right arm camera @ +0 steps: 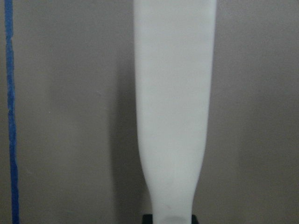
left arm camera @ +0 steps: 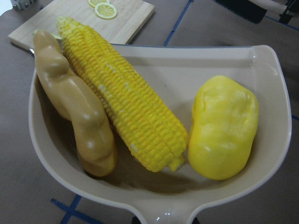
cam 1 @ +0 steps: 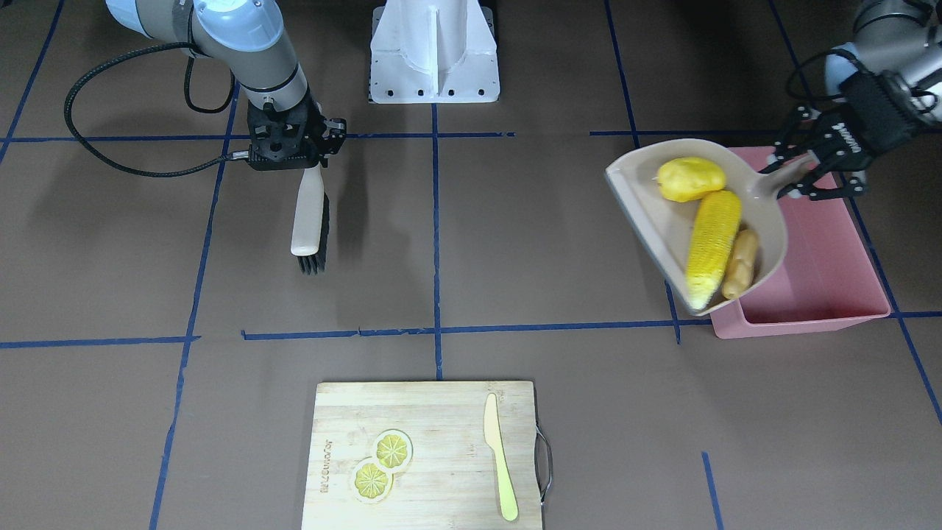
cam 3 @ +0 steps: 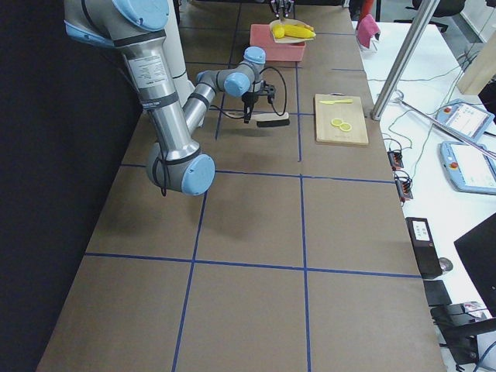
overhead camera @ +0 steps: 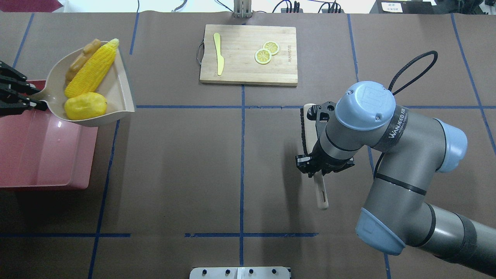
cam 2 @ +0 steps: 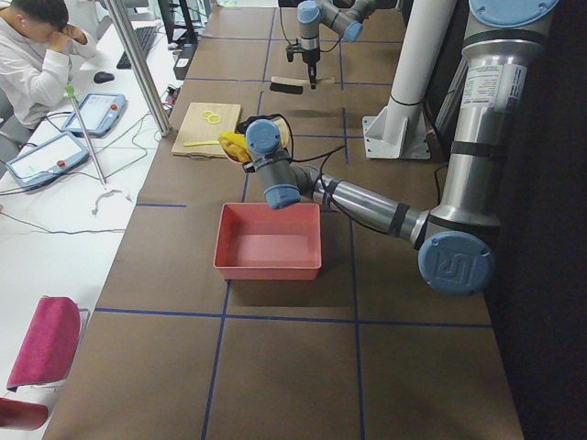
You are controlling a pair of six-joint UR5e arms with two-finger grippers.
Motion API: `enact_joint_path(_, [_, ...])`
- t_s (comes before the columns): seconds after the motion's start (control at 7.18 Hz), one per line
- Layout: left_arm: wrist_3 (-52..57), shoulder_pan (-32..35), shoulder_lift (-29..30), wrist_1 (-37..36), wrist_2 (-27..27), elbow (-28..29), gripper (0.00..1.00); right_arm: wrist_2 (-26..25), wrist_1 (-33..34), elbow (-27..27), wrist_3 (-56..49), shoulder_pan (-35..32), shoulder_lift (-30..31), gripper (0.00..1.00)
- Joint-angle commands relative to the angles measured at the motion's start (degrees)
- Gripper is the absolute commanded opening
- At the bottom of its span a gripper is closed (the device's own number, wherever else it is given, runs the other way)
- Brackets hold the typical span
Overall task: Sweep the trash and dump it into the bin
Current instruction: 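Tilt the dustpan over the pink bin with the left gripper to dump vegetables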
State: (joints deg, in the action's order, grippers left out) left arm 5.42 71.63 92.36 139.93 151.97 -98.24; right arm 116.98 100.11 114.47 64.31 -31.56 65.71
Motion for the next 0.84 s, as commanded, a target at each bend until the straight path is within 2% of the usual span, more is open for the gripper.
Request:
enact_joint_path(0.0, [11.32,9.45,-3.40,0.17,7.79,7.76,0.00,-0.09,0.00,0.05,0.20,0.09,-0.05,0.00])
enact_joint_path(0.14, [14.15,12.54,-3.50,0.17,8.68,9.97,0.00,-0.09,-0.09,0.13,0.20,0.18,-0.14,0.00])
enact_joint_path(0.42, [15.14,16.86,-3.41,0.17,8.17,10.61,0.00,-0.09,-0.09,0.14,0.20,0.18,-0.05,0.00])
enact_joint_path(0.7, [15.67,17.32,-3.41,0.08,4.50,10.08,0.00,-0.09,-0.09,0.31,0.20,0.09,0.03,0.00])
